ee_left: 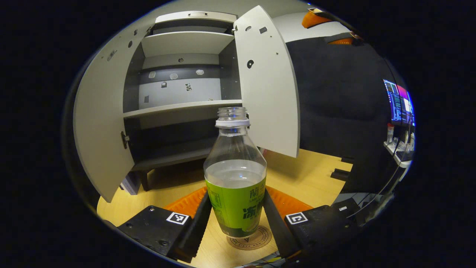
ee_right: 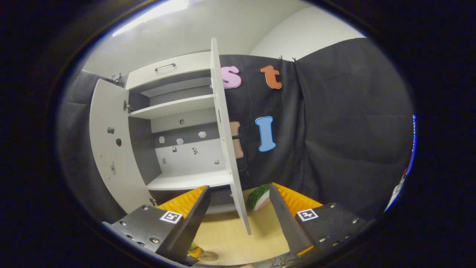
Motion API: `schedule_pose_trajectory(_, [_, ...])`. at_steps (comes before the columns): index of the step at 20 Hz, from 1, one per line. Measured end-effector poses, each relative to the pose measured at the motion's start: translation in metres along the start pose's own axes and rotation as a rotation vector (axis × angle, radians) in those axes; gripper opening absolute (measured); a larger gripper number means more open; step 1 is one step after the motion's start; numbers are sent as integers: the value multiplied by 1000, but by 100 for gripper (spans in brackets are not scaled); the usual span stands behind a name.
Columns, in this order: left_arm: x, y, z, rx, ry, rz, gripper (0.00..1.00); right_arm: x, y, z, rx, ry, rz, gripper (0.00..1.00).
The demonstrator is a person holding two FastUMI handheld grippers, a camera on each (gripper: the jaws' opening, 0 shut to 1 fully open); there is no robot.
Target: Grasp the bottle in the cabinet with the left hand and place it on the coaster, then close the right door with the right hand and the left door with the left hand.
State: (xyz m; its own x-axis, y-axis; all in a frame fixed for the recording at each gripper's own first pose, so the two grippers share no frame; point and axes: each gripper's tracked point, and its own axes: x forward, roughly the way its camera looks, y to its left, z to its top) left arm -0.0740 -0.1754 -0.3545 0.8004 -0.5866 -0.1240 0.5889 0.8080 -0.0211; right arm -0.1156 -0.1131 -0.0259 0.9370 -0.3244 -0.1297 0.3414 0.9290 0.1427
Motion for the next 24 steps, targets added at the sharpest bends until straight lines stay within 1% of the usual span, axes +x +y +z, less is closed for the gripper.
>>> schedule_pose_trajectory(2, [3, -4, -12, 16, 3, -24, 80, 1, 1, 1, 7, 16, -18, 96])
schedule_pose_trajectory(3, [4, -6, -18, 15, 12, -35, 80, 1, 4, 5, 8, 11, -17, 94])
schedule_pose_trajectory(4, [6, -9, -21, 12, 13, -49, 80, 2, 6, 9, 7, 7, -16, 96])
schedule_pose_trajectory(7, [11, -8, -28, -3, 29, -51, 80, 4, -1, 7, -2, 10, -36, 96])
schedule_pose_trajectory(8, [12, -13, -34, -13, 49, -65, 80, 3, -2, 5, -5, 15, -43, 94])
schedule_pose_trajectory(9, [12, -16, -37, -19, 58, -78, 80, 2, -5, 1, -11, 20, -51, 94])
schedule_pose_trajectory(10, [12, -17, -35, -19, 53, -83, 81, 3, -7, -2, -18, 27, -55, 96])
schedule_pose_trajectory(11, [11, -19, -33, -5, 47, -86, 81, 3, -10, -5, -25, 34, -61, 94])
schedule_pose_trajectory(12, [12, -20, -33, 16, 46, -88, 81, 4, -11, -7, -31, 39, -63, 94])
schedule_pose_trajectory(13, [11, -20, -34, 37, 41, -90, 81, 5, -11, -7, -38, 38, -63, 96])
schedule_pose_trajectory(14, [12, -22, -33, 51, 32, -98, 82, 6, -11, -6, -46, 35, -63, 94])
schedule_pose_trajectory(15, [12, -22, -34, 61, 29, -103, 82, 7, -12, -5, -53, 31, -62, 94])
schedule_pose_trajectory(16, [14, -24, -37, 70, 36, -110, 90, 8, -12, -4, -59, 27, -59, 94])
schedule_pose_trajectory(17, [15, -22, -39, 82, 48, -99, 95, 8, -12, -5, -63, 27, -57, 94])
schedule_pose_trajectory(18, [13, -19, -39, 89, 62, -90, 98, 9, -12, -5, -65, 28, -56, 96])
schedule_pose_trajectory(21, [12, -14, -25, 74, 50, -87, 97, 12, -15, -8, -73, 31, -61, 96])
schedule_pose_trajectory(22, [12, -16, -19, 71, 47, -96, 97, 14, -17, -9, -73, 31, -67, 94])
schedule_pose_trajectory(23, [12, -16, -12, 74, 44, -100, 97, 16, -16, -11, -70, 30, -69, 94])
schedule_pose_trajectory(24, [12, -14, -4, 79, 40, -99, 97, 18, -16, -11, -67, 28, -70, 96])
